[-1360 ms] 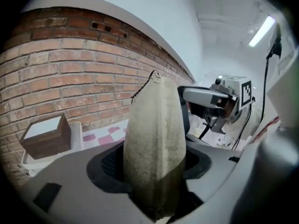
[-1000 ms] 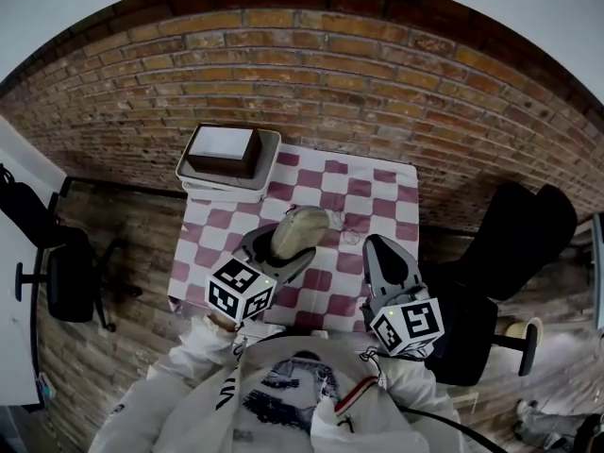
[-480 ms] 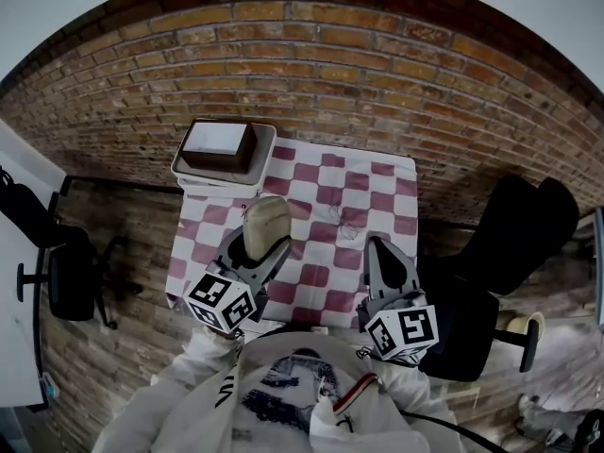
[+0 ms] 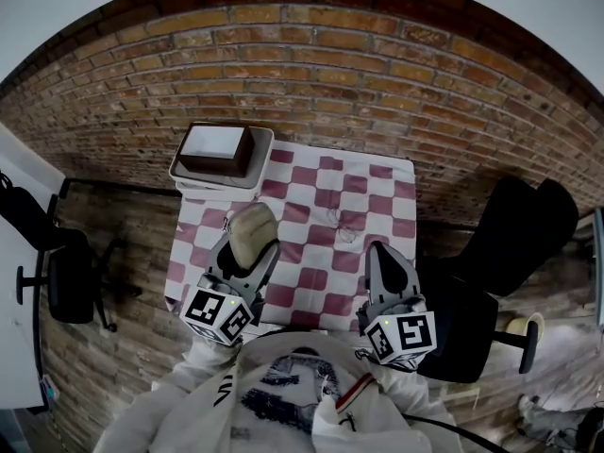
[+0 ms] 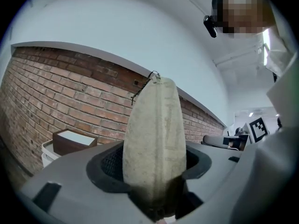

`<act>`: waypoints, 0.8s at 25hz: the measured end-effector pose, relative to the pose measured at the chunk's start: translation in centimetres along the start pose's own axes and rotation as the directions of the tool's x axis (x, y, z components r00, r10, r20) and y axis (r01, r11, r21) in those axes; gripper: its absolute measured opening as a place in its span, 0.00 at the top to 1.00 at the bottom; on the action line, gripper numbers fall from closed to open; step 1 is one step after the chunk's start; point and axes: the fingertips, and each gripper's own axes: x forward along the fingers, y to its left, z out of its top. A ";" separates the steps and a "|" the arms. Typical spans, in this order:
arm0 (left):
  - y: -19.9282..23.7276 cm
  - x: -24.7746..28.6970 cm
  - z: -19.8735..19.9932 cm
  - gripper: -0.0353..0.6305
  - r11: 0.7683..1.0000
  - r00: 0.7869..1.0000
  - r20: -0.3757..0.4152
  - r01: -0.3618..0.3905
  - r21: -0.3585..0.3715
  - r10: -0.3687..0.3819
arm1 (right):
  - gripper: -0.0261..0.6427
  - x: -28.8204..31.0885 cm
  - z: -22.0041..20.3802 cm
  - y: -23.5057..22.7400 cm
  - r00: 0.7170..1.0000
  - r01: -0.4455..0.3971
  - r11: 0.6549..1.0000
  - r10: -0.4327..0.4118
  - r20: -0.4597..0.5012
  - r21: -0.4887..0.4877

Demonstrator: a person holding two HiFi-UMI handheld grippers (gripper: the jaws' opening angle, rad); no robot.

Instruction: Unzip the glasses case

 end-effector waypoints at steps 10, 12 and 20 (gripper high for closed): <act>0.2 0.8 -0.2 0.51 1.000 1.000 -0.014 0.010 -0.015 -0.010 | 0.94 0.4 -0.5 0.0 1.000 0.013 1.000 -0.013 -0.017 -0.023; 0.2 0.9 -0.4 0.51 1.000 1.000 -0.019 0.011 -0.016 -0.012 | 0.94 0.5 -0.6 0.1 1.000 0.011 1.000 -0.012 -0.019 -0.023; 0.1 1.2 -0.9 0.51 1.000 0.999 -0.036 0.022 -0.005 -0.022 | 0.94 0.8 -1.3 0.4 0.999 0.004 1.000 -0.005 -0.038 -0.025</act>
